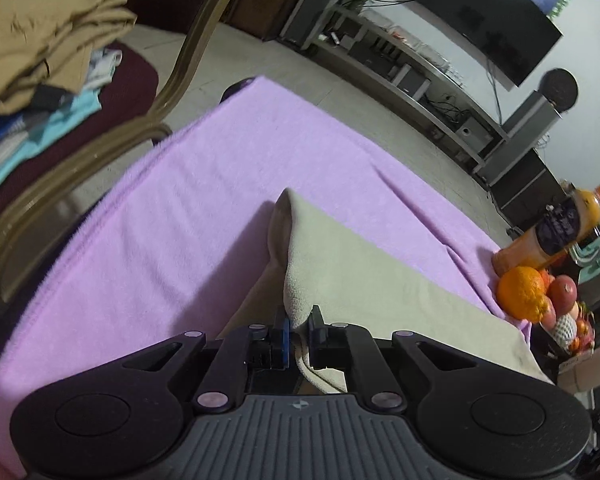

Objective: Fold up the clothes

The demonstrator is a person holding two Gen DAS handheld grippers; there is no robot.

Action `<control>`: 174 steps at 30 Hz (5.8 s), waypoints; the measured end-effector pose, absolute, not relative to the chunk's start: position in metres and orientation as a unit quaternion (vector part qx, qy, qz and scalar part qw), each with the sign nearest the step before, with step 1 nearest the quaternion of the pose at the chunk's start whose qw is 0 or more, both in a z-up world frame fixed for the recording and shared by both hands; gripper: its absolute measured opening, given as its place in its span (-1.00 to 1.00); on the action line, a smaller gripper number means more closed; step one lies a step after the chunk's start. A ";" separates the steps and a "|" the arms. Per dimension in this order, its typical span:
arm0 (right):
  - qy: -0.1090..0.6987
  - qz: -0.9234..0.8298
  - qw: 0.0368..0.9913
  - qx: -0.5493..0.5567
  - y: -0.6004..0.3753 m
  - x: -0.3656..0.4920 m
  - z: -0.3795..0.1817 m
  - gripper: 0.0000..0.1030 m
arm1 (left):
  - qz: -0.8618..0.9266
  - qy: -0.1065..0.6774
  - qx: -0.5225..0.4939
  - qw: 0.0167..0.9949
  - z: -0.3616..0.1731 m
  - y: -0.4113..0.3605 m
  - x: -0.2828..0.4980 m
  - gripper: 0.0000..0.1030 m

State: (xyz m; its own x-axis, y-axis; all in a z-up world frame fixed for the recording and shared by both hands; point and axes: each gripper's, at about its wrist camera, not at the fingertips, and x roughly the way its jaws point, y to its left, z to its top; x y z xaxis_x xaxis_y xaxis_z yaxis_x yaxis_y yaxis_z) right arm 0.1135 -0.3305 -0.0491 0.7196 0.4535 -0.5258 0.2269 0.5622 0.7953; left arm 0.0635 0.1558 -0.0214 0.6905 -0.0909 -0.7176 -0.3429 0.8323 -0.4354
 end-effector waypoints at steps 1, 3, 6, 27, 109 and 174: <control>0.367 0.069 0.804 0.463 -0.332 0.107 -0.047 -0.88 | 0.072 0.388 -0.278 0.876 -0.021 0.155 0.058 -0.86; 0.372 0.061 0.803 0.461 -0.336 0.095 -0.048 -0.88 | 0.071 0.391 -0.274 0.876 -0.020 0.154 0.048 -0.86; 0.391 0.052 0.796 0.460 -0.338 0.077 -0.057 -0.88 | 0.070 0.394 -0.267 0.877 -0.019 0.153 0.033 -0.86; 0.471 0.005 0.827 0.307 -0.316 0.030 -0.073 -0.88 | 0.134 0.485 -0.172 0.847 -0.062 0.128 0.001 -0.69; 0.370 0.169 0.820 0.403 -0.256 0.221 -0.095 -0.67 | 0.062 0.361 -0.149 0.918 -0.065 0.112 0.179 -0.86; 0.407 -0.050 0.776 0.478 -0.372 0.050 -0.117 -0.61 | 0.183 0.427 -0.035 0.885 -0.041 0.117 0.004 -0.54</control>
State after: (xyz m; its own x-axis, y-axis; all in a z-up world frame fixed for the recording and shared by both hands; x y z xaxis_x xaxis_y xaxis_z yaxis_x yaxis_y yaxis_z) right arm 0.0504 -0.3715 -0.1166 0.6633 0.3124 -0.6800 0.4668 0.5374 0.7023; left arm 0.0038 0.1172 -0.0406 0.5686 0.2930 -0.7686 -0.3531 0.9309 0.0936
